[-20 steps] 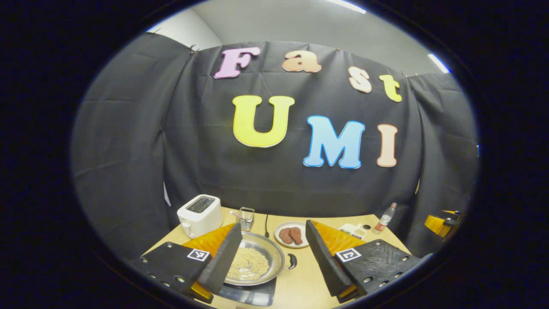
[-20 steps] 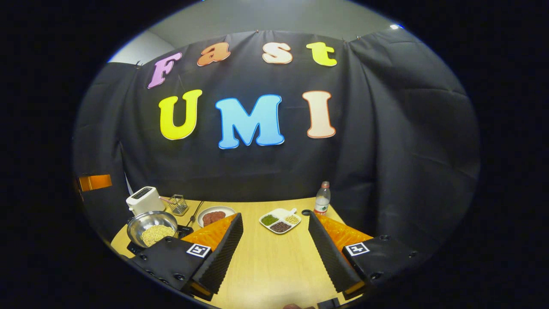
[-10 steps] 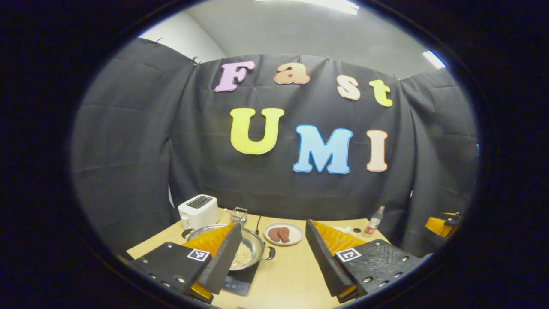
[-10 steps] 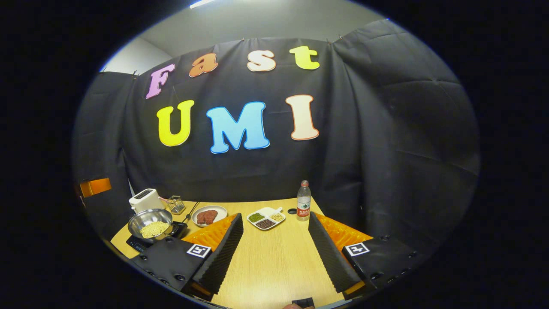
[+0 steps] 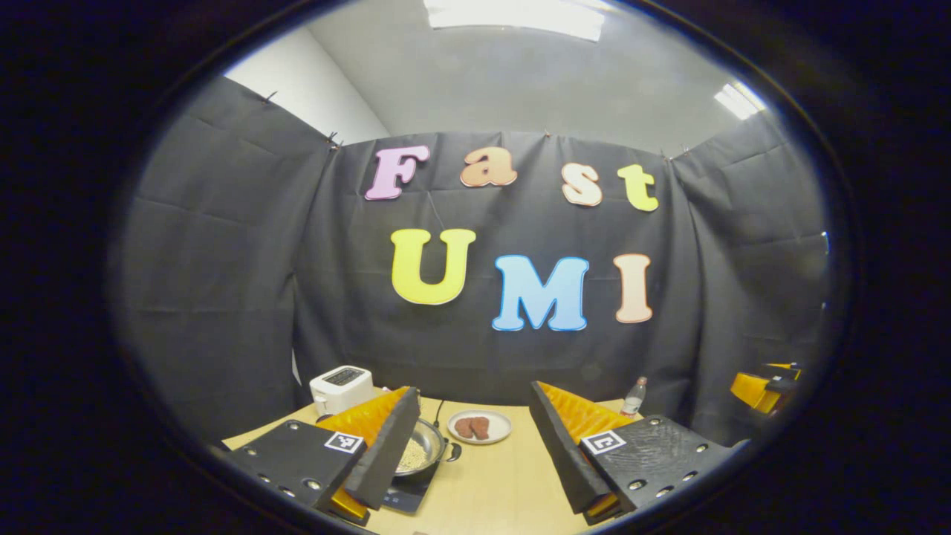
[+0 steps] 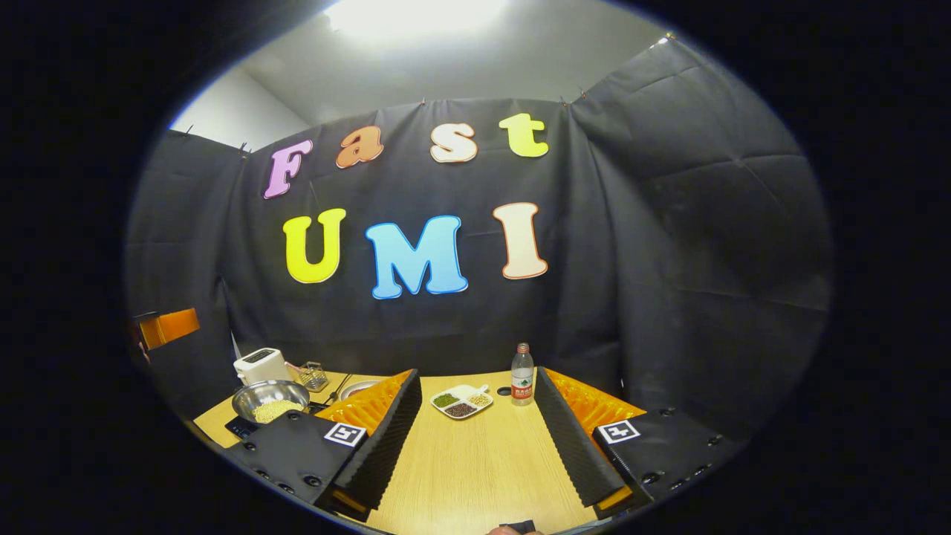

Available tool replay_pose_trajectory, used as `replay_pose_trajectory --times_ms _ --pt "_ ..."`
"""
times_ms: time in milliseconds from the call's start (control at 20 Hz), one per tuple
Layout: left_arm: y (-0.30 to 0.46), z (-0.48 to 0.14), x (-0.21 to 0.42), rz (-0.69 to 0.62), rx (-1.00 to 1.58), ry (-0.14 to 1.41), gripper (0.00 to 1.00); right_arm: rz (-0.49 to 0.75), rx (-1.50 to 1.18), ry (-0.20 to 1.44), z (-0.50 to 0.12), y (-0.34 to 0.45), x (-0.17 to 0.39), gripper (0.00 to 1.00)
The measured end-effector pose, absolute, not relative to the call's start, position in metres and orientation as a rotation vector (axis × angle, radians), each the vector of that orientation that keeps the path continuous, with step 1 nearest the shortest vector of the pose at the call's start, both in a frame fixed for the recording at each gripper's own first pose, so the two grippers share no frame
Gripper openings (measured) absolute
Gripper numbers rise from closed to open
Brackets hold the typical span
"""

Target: First push the handle of the pot to place it horizontally, then grasp the pot with both hands and set it on the induction cooktop.

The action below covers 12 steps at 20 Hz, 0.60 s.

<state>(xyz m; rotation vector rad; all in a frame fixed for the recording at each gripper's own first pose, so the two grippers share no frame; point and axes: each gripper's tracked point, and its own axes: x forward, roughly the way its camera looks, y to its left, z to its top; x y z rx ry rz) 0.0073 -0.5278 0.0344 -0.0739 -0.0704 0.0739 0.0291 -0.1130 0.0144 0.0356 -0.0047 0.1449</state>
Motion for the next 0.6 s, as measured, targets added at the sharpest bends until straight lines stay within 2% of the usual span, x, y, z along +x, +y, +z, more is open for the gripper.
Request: replay_pose_trajectory --times_ms 350,600 --pt "-0.514 0.008 -0.007 -0.004 -0.112 -0.053 0.88 0.127 -0.003 0.043 -0.003 -0.085 0.007 0.97" --pt "-0.481 0.008 -0.018 0.017 -0.115 -0.069 0.88 0.117 -0.011 0.015 0.0 -0.067 -0.002 0.97"
